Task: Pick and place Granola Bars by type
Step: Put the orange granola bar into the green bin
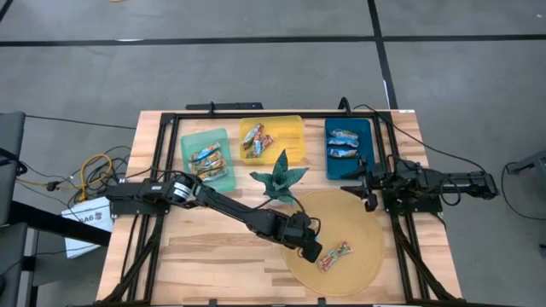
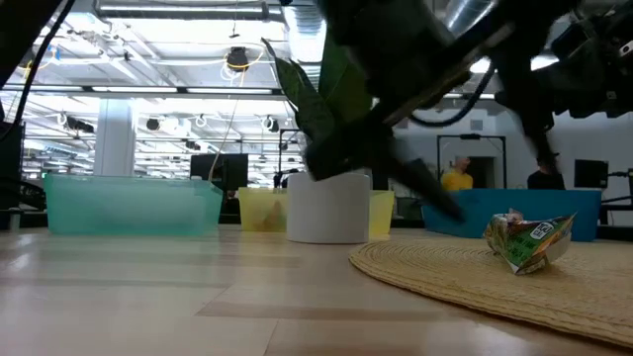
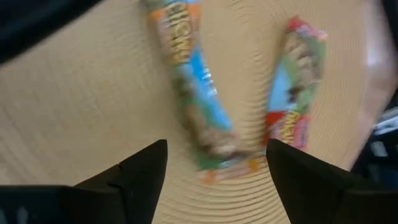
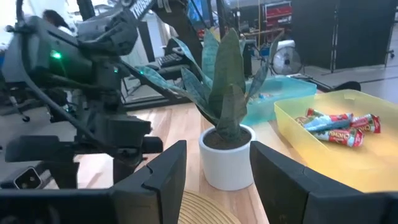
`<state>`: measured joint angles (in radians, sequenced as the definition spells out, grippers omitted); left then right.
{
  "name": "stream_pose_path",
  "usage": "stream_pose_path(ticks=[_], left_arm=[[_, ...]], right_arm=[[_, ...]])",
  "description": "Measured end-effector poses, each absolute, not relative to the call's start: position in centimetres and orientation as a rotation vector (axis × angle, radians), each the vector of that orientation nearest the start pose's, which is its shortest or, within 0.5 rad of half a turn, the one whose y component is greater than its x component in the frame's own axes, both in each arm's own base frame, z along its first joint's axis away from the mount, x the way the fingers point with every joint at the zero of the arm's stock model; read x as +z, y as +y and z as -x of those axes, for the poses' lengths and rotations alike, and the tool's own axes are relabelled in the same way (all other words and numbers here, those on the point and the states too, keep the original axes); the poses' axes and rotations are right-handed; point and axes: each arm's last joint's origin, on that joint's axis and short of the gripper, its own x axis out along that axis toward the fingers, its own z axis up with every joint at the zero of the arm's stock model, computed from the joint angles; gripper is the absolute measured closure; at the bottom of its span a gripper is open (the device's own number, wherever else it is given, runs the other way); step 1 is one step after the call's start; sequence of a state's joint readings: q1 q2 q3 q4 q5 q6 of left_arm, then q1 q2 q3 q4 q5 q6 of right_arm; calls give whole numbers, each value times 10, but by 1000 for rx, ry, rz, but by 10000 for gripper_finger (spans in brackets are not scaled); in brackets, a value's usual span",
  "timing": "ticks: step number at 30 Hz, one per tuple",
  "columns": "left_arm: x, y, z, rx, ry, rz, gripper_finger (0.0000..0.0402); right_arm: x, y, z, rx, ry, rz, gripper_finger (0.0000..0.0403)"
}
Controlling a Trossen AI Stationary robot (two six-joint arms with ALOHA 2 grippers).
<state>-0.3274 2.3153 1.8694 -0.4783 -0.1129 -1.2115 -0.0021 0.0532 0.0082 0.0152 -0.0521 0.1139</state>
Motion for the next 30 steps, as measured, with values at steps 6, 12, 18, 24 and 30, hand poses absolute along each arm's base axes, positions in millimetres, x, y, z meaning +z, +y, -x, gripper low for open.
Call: stream_pose_path(ticks=[6,12,18,24,30], left_arm=[[150,-161,-484,358,894,938,134],[147,-159,-481,408,899,899,134],[146,-158,-480,422,914,885,149],[146,-158,-479,425,919,882,219],[146,-158,-479,421,922,884,307]], right_arm=[[164,1,-100,47,33,-115,234],[164,1,-100,48,29,-115,234],[164,1,-100,48,33,-115,234],[163,1,-100,47,34,-115,234],[163,1,-100,48,35,-115,234]])
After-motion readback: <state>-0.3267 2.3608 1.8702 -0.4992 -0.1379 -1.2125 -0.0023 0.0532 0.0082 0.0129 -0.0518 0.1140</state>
